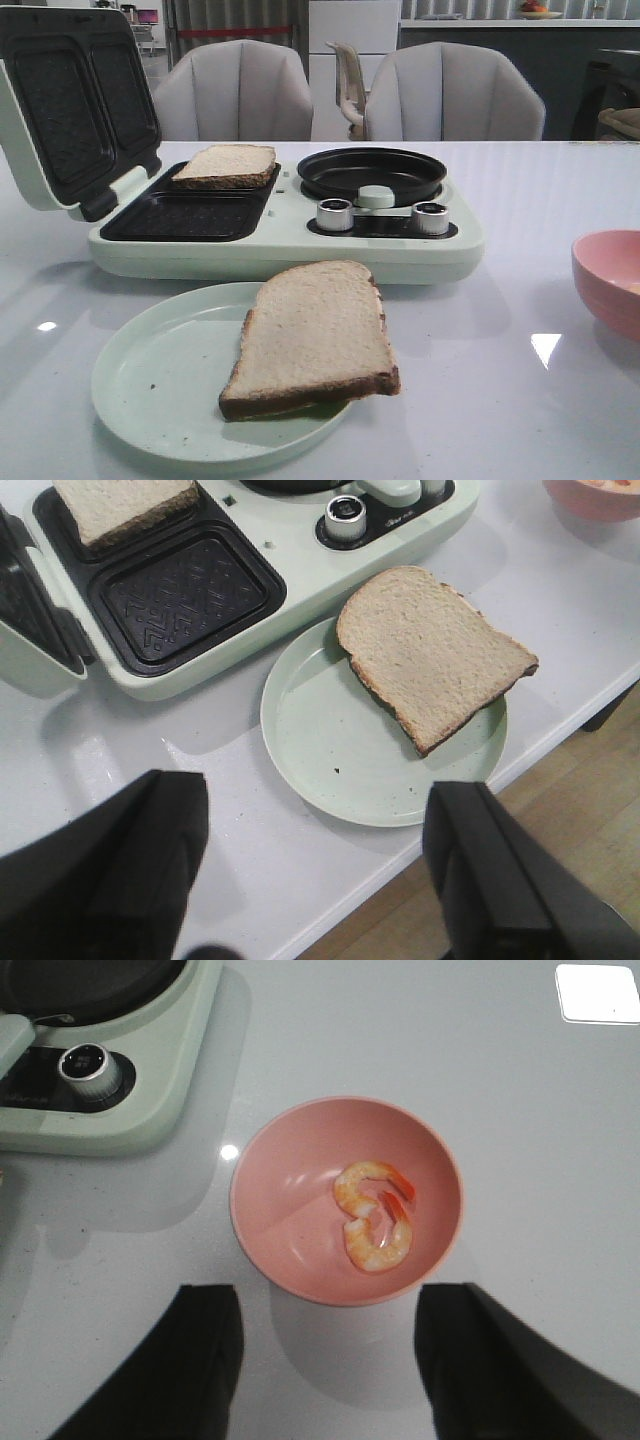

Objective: Make breakfast with bread and shrimp
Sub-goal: 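Open the left gripper and withdraw it from the machine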

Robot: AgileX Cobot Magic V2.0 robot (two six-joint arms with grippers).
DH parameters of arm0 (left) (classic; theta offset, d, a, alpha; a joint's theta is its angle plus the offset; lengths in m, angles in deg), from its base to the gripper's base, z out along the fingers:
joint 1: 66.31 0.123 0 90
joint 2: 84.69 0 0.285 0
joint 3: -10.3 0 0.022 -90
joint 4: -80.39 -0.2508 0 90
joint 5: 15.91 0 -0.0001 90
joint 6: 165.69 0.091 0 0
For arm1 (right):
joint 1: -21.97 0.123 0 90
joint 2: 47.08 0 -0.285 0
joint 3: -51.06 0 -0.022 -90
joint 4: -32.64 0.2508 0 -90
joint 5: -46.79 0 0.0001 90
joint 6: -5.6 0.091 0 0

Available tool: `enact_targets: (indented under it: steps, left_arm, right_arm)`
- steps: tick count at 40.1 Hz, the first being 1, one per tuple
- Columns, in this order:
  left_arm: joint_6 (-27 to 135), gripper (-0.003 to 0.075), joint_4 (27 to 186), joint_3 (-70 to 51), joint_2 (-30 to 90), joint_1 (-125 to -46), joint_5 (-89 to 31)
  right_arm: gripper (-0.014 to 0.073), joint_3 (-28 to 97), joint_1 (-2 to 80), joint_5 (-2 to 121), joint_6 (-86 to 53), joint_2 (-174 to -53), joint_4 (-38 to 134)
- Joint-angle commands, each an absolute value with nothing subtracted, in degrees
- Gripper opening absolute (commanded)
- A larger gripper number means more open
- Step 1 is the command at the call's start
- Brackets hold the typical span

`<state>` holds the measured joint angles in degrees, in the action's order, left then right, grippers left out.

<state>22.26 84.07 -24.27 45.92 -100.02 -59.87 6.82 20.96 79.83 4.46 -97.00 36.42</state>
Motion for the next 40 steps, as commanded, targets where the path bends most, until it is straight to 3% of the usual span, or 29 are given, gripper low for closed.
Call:
enact_targets:
  steps: [1,40]
  left_arm:
    - [22.41,0.0508,84.91,-22.82,46.17,-100.23,-54.77]
    - [22.41,0.0508,84.91,-22.82,46.05,-100.23,-54.06]
  right_arm:
    - [0.0497,8.40,20.79,76.16,4.31,-96.92,36.30]
    - [0.0497,8.12,20.79,76.00,4.31,-99.10,38.59]
